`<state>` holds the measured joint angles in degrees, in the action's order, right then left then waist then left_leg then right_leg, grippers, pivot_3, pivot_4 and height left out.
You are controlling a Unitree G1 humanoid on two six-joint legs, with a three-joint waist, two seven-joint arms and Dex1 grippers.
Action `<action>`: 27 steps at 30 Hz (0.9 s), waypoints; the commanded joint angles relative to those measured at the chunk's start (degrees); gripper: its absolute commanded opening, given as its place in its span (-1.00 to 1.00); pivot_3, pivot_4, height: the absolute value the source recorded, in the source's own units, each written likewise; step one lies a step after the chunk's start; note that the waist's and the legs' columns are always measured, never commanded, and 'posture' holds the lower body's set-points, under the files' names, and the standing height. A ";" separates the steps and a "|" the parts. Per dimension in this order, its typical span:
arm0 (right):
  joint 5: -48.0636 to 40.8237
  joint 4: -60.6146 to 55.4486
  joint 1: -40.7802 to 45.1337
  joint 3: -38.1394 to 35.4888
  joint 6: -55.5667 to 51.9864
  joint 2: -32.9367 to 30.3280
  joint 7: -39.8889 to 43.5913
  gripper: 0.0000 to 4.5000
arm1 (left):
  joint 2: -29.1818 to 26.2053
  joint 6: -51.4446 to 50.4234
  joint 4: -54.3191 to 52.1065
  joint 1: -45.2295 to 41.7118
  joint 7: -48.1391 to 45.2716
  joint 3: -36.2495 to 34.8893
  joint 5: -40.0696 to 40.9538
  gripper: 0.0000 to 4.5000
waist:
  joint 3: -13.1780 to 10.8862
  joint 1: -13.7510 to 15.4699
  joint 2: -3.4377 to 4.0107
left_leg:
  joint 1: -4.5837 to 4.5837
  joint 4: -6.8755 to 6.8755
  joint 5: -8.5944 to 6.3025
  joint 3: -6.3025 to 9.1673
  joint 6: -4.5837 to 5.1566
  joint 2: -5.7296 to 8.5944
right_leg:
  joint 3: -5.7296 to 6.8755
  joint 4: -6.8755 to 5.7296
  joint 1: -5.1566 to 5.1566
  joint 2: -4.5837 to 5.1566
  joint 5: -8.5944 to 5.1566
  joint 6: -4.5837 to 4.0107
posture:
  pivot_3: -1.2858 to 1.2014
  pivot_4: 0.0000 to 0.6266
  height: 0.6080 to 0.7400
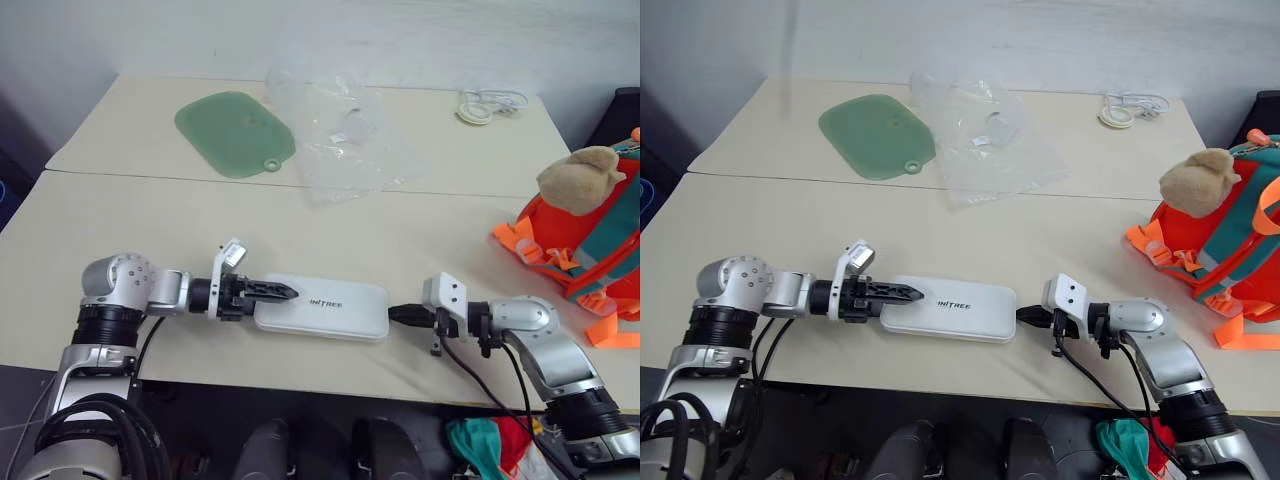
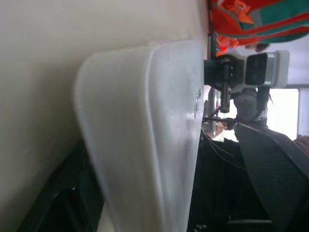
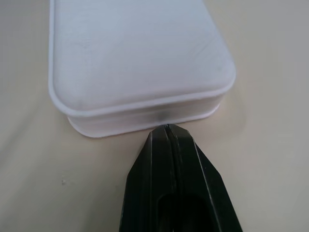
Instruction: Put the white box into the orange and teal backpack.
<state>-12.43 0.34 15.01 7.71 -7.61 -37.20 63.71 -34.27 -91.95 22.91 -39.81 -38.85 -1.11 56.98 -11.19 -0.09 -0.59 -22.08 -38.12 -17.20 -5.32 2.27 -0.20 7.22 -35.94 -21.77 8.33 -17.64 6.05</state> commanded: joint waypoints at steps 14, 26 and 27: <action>-8.59 -4.88 -8.75 -13.33 2.00 -1.01 -2.66 -0.74 | -7.98 -0.55 -8.38 5.23 4.21 -1.45 18.51 -0.47 | -0.01 -0.02 -0.01 | -0.04 0.06 -0.01 0.01 -0.05 -0.02 | -0.01 0.08 -0.03 -0.02 0.00 0.00 | 0.03 -0.52 1.00; -19.30 -15.73 -38.35 -49.72 4.70 5.69 -15.45 0.99 | -12.88 46.49 -30.75 28.03 -22.45 -5.90 -7.89 -0.47 | 0.04 1.16 0.24 | 0.15 0.49 -0.38 -0.18 -0.58 -0.01 | -0.18 0.55 -0.02 0.00 -0.03 -0.06 | 0.03 -0.52 1.00; -20.87 -14.81 -39.26 -51.99 4.22 6.51 -16.25 0.99 | -10.92 49.64 -30.93 28.78 -23.46 -7.29 -7.78 -0.47 | 0.04 1.28 0.26 | 0.21 0.67 -0.38 -0.27 -0.58 0.04 | -0.28 0.64 -0.03 0.04 -0.03 -0.05 | 0.03 -0.52 1.00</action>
<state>-30.87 -14.25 -23.99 -39.43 -5.00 -31.03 49.19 -46.81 -48.48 -5.49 -11.55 -58.97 -7.86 50.69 -11.15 1.18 -0.33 -21.77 -37.36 -17.57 -5.68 1.71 -0.15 6.85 -35.28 -21.80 8.40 -17.66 6.00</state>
